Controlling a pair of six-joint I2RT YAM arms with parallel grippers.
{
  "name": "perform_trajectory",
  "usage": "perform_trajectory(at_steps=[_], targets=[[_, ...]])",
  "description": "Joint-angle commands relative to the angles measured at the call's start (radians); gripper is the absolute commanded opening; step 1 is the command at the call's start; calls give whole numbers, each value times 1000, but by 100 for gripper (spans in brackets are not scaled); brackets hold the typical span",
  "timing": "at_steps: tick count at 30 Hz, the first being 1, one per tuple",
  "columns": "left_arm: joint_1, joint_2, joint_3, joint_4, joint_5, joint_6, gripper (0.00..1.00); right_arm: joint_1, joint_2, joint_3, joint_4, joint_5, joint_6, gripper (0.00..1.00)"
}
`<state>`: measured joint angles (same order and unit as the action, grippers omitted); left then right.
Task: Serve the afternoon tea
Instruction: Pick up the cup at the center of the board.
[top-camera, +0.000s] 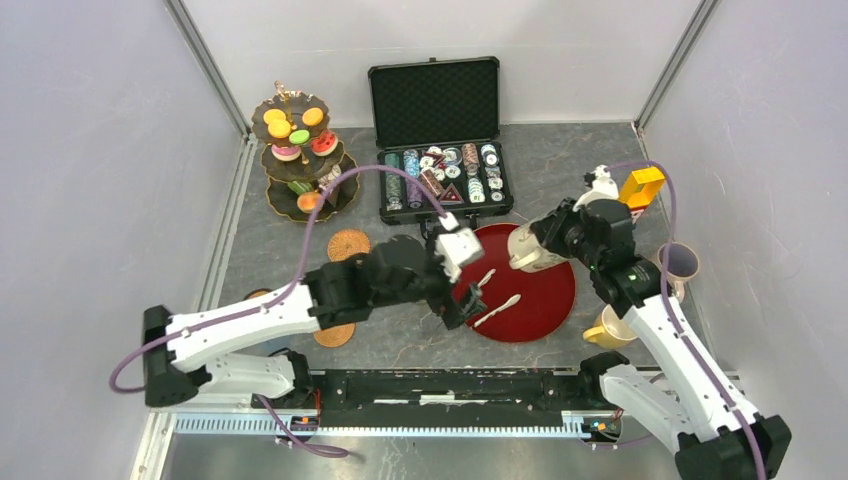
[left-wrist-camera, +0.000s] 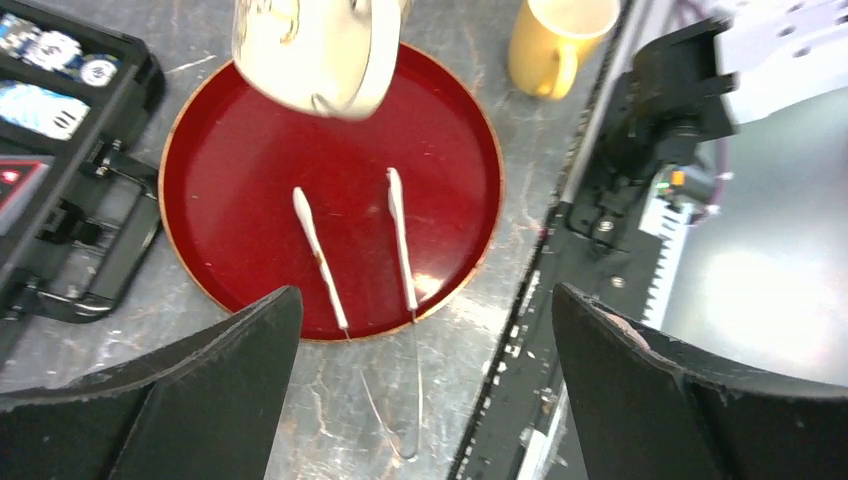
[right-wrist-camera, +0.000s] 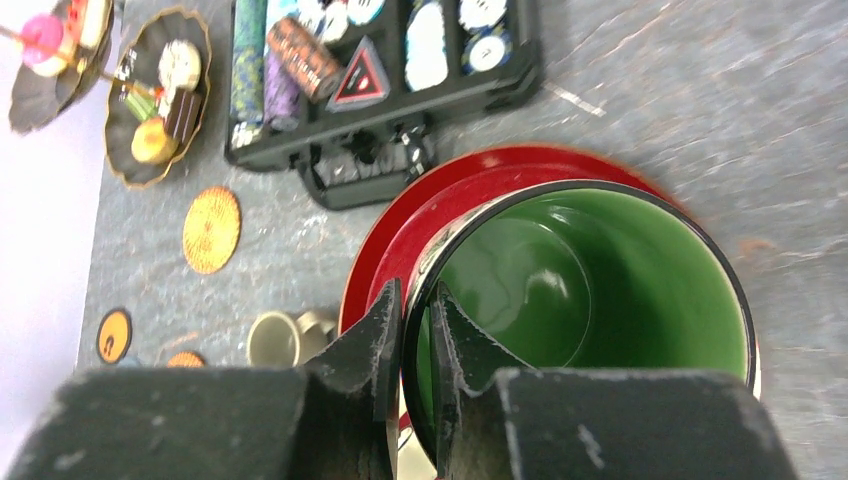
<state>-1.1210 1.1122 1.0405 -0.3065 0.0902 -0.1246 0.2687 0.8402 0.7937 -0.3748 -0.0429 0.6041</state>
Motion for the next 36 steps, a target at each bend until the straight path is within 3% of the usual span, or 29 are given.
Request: perform_trajectory(at_steps=[1, 6, 17, 23, 29, 36], targets=[[-156, 146, 112, -23, -444, 175, 99, 128, 13, 36, 138, 92, 94, 0], [-188, 331, 259, -87, -587, 178, 88, 195, 43, 50, 140, 107, 133, 0], [-189, 528, 367, -83, -626, 155, 64, 231, 15, 51, 160, 137, 185, 0], [-187, 570, 369, -26, -659, 154, 53, 240, 5, 39, 159, 123, 197, 0], [-187, 584, 366, 25, -663, 176, 49, 246, 3, 31, 167, 114, 201, 0], [-188, 567, 333, 103, -689, 208, 32, 254, 4, 13, 204, 75, 212, 0]])
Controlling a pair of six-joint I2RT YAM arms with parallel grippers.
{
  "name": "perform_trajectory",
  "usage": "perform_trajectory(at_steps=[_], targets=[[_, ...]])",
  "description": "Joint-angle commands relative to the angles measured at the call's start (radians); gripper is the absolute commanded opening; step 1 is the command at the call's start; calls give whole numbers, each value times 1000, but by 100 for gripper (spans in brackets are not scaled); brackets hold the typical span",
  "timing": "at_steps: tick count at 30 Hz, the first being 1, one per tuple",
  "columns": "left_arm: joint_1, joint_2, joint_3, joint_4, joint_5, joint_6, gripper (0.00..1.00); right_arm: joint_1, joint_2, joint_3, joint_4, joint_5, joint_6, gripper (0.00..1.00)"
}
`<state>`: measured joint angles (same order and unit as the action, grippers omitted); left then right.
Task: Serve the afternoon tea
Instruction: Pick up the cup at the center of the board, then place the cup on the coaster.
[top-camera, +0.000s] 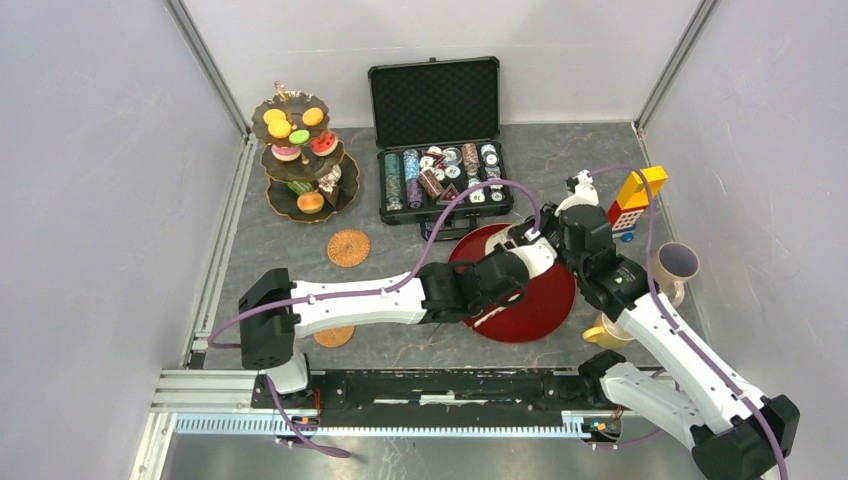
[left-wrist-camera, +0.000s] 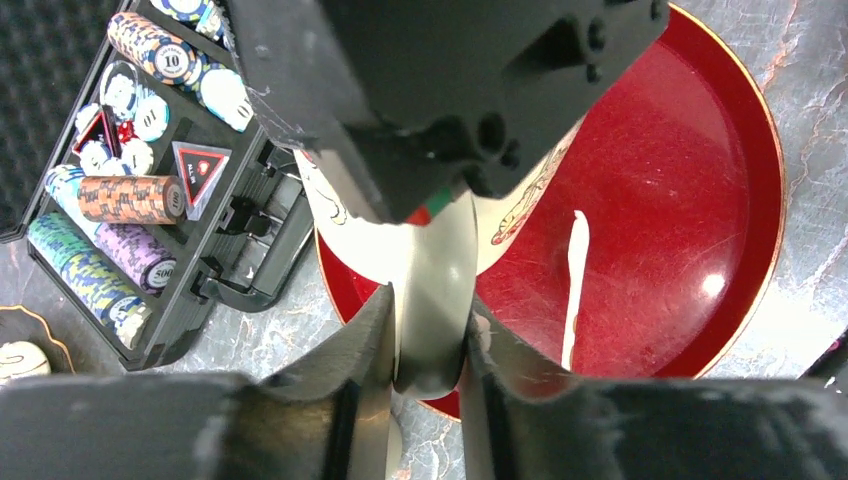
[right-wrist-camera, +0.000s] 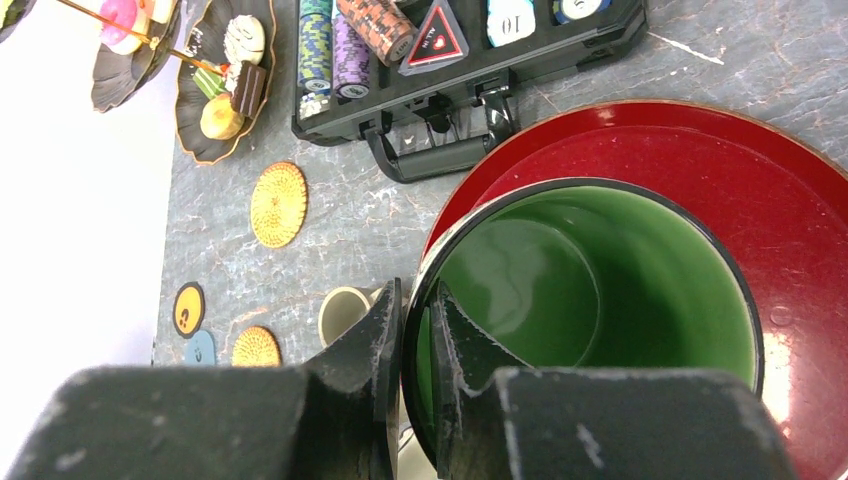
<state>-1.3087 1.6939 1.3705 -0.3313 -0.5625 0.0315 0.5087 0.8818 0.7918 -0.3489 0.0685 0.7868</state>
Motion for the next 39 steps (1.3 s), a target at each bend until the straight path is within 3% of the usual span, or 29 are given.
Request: perform_trajectory(at_steps=[1, 4, 16, 24, 35, 39], targets=[[0, -21, -6, 142, -33, 55, 25, 15, -40, 10, 183, -39, 30, 0], [0, -30, -20, 170, -44, 61, 3, 15, -45, -1, 196, -41, 26, 0], [-1, -236, -307, 437, -70, 44, 2, 16, -49, -52, 313, -51, -38, 44], [0, -434, -458, 440, -208, 2, 2, 16, -12, 70, 299, -16, -147, 77], [49, -698, -523, 389, -409, -71, 2, 16, 54, 15, 492, 117, -256, 79], [136, -724, -575, 383, -463, -152, 2, 15, 150, -43, 748, 93, -343, 86]])
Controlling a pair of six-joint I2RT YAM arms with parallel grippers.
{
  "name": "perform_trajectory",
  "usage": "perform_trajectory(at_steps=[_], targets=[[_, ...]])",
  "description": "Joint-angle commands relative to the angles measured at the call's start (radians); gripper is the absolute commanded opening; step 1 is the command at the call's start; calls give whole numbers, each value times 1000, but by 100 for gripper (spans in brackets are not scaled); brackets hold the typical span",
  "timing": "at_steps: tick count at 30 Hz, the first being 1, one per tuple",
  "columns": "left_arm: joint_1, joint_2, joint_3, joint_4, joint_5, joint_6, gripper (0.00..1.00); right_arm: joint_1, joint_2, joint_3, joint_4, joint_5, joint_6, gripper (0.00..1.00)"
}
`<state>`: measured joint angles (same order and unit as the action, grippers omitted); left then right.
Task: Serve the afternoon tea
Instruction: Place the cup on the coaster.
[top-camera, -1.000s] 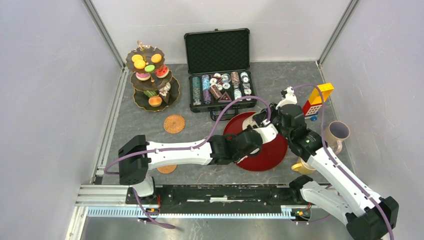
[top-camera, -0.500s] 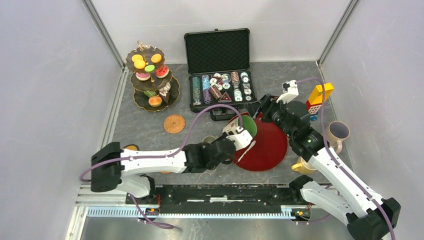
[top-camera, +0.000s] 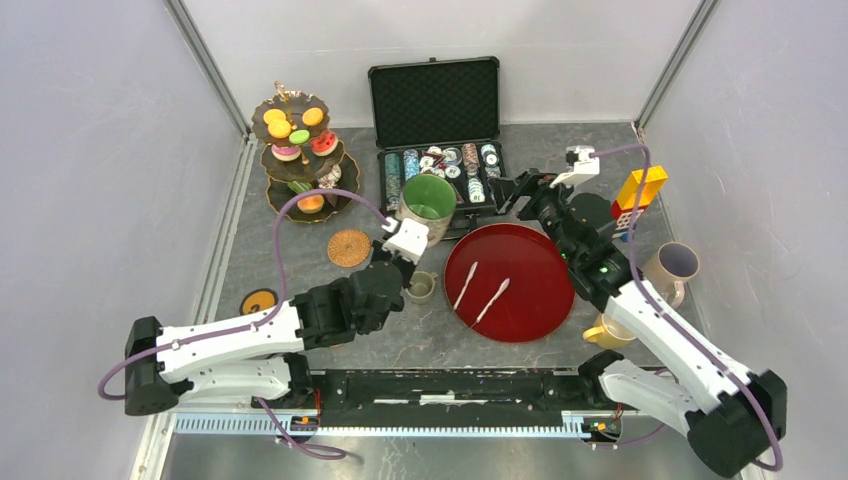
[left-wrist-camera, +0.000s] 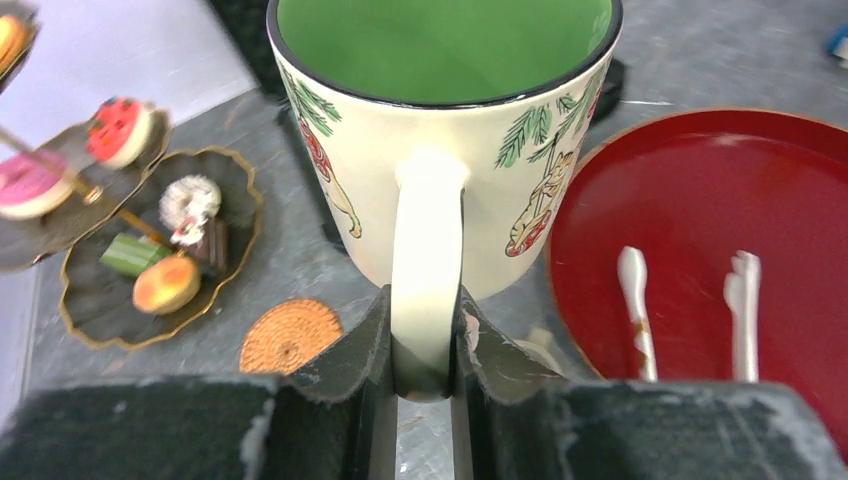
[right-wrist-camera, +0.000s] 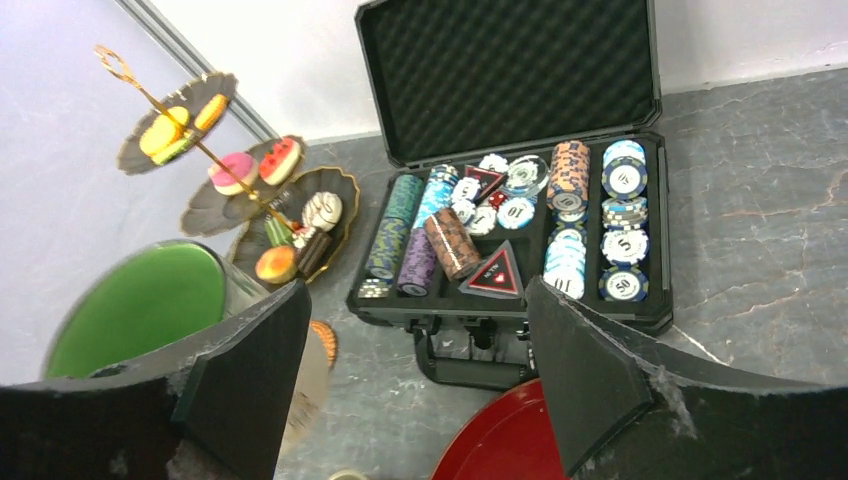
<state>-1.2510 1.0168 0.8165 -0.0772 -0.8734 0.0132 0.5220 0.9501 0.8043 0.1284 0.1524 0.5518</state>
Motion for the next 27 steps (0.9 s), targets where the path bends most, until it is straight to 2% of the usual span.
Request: perform_trajectory(at_steps=[1, 4, 6, 8, 12, 17, 21, 27], targets=[[123, -54, -23, 88, -139, -189, 2, 0, 112, -60, 327, 2, -139, 87], [260, -90, -54, -19, -102, -329, 2, -2, 212, -49, 449, -57, -234, 91], [328, -140, -126, 33, -81, -351, 2, -2, 270, -68, 518, -127, -304, 93], [371, -178, -214, 165, -72, -338, 2, -4, 295, -94, 535, -149, -380, 96], [391, -170, -354, 432, -138, -284, 2, -17, 277, -185, 536, -127, -475, 98], [399, -124, -454, 649, -219, -191, 2, -41, 244, -362, 737, -150, -489, 98], [434, -136, -514, 752, -192, -161, 2, -66, 270, -354, 733, -188, -485, 98], [465, -84, -530, 750, -175, -243, 2, -95, 263, -381, 757, -185, -457, 98]])
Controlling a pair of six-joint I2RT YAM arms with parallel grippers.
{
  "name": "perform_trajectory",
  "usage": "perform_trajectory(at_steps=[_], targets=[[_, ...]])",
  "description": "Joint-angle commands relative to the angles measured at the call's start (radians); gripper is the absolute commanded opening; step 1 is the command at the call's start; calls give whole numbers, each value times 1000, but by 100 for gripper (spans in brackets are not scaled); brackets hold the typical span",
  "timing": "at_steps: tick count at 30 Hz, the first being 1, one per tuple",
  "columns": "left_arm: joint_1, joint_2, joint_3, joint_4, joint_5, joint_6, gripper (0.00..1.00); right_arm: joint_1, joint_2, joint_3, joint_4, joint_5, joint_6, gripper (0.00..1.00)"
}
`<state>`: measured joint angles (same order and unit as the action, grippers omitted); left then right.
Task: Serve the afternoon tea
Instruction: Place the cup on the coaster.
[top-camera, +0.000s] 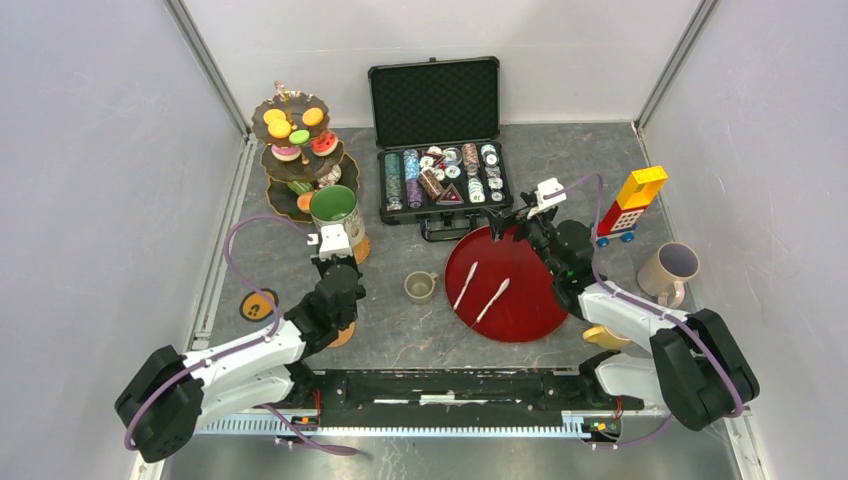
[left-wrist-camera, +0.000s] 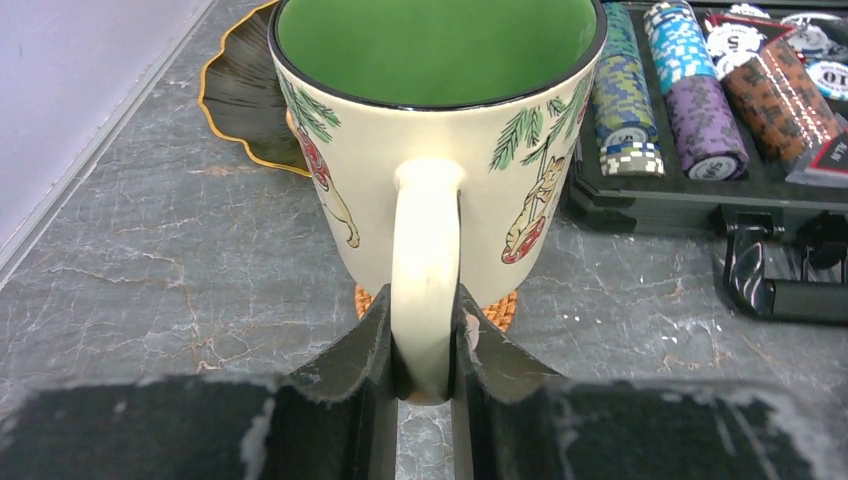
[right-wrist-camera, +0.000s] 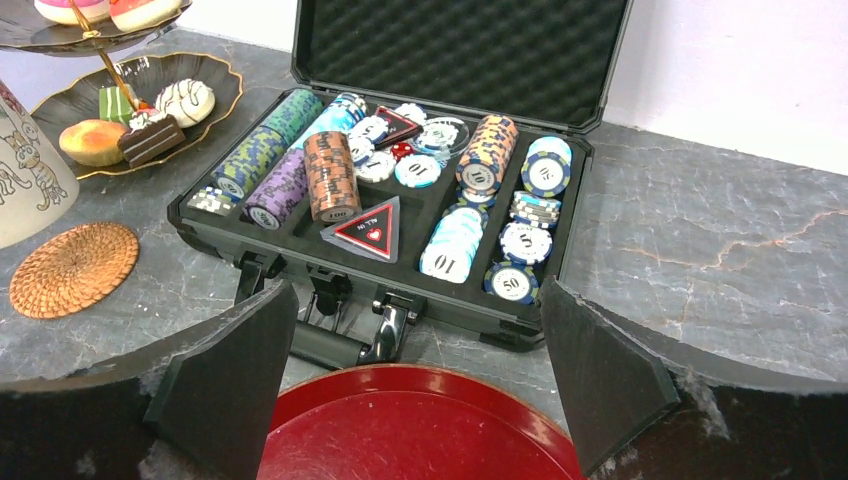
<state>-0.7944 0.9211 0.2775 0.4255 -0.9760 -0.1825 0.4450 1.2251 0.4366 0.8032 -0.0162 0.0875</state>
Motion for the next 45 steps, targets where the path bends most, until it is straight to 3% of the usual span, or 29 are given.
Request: perform_trajectory(at_steps=[1, 12, 21, 35, 45], targets=[[9, 25, 0, 260, -79, -50, 2, -27, -17, -15, 85, -27, 23, 98], [20, 191, -92, 516, -87, -41, 2, -96, 10, -32, 138, -122, 129, 98], [23, 272, -92, 607, -68, -14, 2, -121, 31, -40, 180, -164, 174, 98], [29, 411, -81, 700, -66, -34, 2, -133, 45, -44, 198, -180, 191, 98], [30, 407, -90, 676, -74, -63, 2, -143, 50, -50, 214, -188, 208, 98]])
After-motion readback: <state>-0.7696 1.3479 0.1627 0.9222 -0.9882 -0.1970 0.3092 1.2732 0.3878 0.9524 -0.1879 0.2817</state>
